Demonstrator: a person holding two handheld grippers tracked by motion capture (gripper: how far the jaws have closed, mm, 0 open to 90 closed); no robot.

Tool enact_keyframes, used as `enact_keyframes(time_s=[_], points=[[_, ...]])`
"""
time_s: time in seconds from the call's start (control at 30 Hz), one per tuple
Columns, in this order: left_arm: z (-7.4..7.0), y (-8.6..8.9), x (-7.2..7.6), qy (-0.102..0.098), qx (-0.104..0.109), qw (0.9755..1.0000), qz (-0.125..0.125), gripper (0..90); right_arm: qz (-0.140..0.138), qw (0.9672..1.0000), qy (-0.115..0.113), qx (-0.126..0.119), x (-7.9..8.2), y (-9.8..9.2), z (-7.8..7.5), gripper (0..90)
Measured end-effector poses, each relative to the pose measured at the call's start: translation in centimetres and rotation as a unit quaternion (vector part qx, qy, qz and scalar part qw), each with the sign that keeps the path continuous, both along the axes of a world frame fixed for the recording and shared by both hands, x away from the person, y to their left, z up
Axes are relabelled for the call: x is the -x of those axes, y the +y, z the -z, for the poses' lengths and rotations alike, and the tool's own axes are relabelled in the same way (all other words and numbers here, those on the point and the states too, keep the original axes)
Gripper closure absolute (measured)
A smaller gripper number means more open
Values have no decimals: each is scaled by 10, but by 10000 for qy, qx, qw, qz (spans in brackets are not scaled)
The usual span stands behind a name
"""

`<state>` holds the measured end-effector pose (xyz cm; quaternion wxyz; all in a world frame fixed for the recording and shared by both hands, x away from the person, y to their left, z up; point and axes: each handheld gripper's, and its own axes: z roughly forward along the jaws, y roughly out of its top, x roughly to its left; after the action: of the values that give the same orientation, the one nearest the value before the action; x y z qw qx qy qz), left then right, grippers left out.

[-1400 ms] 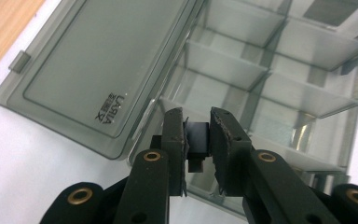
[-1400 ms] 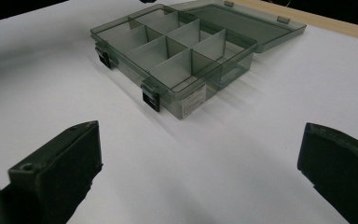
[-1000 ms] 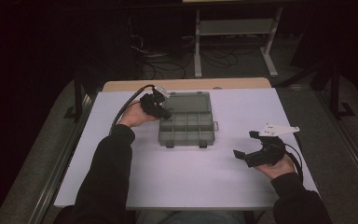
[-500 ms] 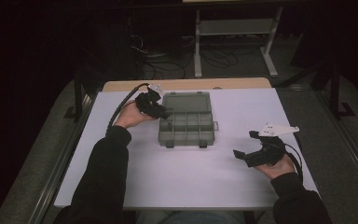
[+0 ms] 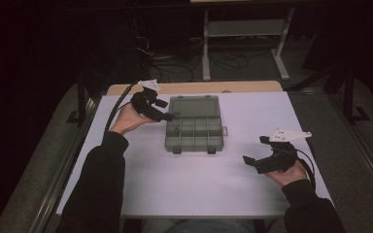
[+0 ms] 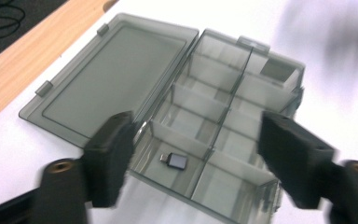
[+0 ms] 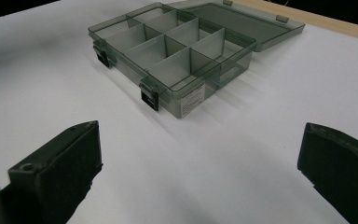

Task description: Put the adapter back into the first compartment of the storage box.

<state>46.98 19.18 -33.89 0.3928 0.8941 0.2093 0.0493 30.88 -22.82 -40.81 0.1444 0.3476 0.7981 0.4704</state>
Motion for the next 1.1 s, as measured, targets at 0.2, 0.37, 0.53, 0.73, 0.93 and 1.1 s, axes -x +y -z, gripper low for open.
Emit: enact_keyframes(time_s=[0.2, 0.37, 0.53, 0.73, 0.93, 1.1], points=[[-8, 3, 7, -110, 31, 9998, -164, 0, 7, 10000, -7, 13, 0, 0, 0, 0], [-15, 6, 14, -236, 91, 9996, -95, 0, 12, 10000, 4, 30, 0, 0, 0, 0], [-21, 13, 22, -329, 142, 9993, -43, 0, 40, 10000, -6, -8, -1, -1, 0, 0], [-22, 24, 30, -411, 218, 9989, -53, 0, 29, 10000, -15, 37, 0, 0, 0, 0], [-22, 36, 37, -516, 240, 9983, -146, 0, 25, 10000, -6, 71, -1, 1, 1, 0], [-24, 45, 45, -581, 208, 9979, -201, 0, -13, 10000, -2, 70, 0, 2, 1, 0]])
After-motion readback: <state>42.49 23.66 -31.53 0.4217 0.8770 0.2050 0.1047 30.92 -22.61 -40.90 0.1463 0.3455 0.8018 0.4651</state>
